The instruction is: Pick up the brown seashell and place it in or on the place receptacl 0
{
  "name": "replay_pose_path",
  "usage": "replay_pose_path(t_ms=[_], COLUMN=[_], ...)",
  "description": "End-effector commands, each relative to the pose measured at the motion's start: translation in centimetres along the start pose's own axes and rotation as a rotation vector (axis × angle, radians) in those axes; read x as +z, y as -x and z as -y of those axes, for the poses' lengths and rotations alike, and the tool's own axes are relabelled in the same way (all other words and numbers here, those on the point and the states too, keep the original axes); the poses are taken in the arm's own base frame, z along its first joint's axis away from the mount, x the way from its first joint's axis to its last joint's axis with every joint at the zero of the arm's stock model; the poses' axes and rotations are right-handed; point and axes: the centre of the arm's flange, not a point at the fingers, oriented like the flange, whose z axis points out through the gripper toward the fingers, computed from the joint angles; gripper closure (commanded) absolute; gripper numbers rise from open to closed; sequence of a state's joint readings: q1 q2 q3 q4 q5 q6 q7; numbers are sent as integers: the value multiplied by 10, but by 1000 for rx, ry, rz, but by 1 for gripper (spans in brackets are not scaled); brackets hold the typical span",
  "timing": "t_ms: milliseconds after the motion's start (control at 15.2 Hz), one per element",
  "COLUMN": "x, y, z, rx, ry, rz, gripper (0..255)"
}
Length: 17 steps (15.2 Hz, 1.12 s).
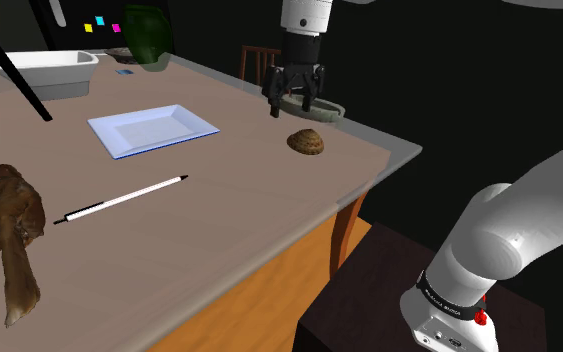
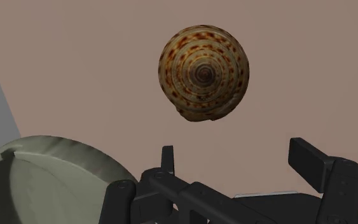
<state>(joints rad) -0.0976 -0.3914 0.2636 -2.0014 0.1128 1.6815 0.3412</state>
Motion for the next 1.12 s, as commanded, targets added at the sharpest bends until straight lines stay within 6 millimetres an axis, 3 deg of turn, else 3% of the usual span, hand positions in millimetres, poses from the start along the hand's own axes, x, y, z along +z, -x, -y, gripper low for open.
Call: replay_pose_path(t_ms=[0, 198, 264, 858, 924, 1056], x=[1, 0, 0, 0, 0, 12], y=[0, 0, 0, 0, 0, -22], z=[0, 0, 0, 0, 0, -44], rx=[0, 0, 0, 0, 0, -287], ry=[0, 0, 0, 0, 0, -214], rz=[0, 0, 0, 0, 0, 250], gripper=[0, 0, 255, 255, 0, 0])
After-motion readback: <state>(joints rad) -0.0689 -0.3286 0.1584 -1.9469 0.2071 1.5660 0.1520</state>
